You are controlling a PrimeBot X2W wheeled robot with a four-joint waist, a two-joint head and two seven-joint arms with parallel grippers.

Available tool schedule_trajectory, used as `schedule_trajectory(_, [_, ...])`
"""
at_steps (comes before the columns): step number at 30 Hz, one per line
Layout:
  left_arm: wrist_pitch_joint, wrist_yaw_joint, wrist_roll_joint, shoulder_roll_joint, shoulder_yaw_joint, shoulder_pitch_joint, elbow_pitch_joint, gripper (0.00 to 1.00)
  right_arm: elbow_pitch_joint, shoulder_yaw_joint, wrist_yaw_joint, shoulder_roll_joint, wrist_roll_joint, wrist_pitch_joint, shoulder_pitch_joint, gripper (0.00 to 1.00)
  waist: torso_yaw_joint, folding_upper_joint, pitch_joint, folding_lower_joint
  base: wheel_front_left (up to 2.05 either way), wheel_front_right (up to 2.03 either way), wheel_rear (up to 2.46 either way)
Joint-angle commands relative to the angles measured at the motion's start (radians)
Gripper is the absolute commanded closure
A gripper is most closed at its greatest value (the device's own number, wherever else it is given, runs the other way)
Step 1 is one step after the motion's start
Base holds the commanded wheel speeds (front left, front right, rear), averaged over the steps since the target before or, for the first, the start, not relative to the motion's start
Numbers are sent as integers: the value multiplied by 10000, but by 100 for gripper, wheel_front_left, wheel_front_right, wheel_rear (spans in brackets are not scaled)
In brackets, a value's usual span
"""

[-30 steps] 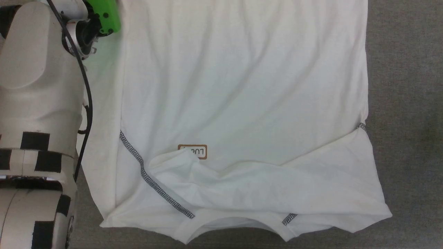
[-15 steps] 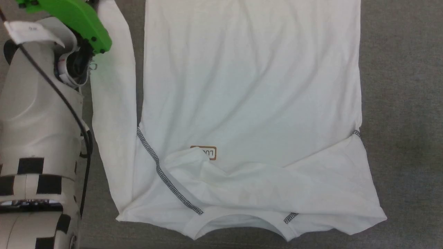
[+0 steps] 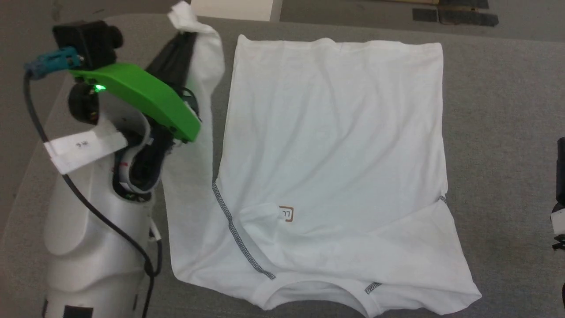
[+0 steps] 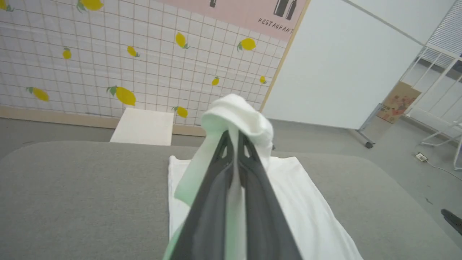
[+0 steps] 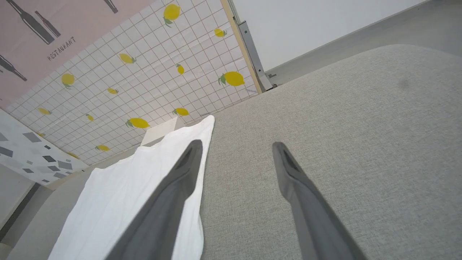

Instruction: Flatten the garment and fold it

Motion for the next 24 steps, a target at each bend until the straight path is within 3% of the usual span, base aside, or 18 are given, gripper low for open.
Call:
schedule_trajectory(1, [181,-59,-1,-155,-287,232,-390,100,25,-3,-11,5,58,-21,150,0,159,0,-639,1,0,0,0])
schedule_trajectory(5, [675,-124,-209,-647,-1136,418,-909,100,43,18,-11,5,102,8,237,0,1,0,-787,1,0,0,0])
schedule_trajectory(9, [842,-202,-220,-1095,-2178,283,-544,100,119,95,-11,5,176,-19,258,0,-313,0,-751,1,0,0,0])
schedule_trajectory(16, [422,-314,-91,-1472,-4317,-260,1184,100,382,309,-11,5,313,-196,235,0,-1082,0,-404,1,0,0,0])
schedule_trajectory(17, [335,-341,-5,-1510,-5438,-423,2205,100,519,449,-11,5,389,-293,211,0,-1436,0,-242,1,0,0,0])
schedule_trajectory(18, [343,-347,30,-1517,-5868,-479,2533,100,570,501,-11,5,418,-338,208,0,-1563,0,-195,1,0,0,0])
schedule_trajectory(24, [366,-357,-753,-1531,-7775,-474,3593,100,791,550,-11,5,478,-518,220,0,-1933,0,-34,1,0,0,0])
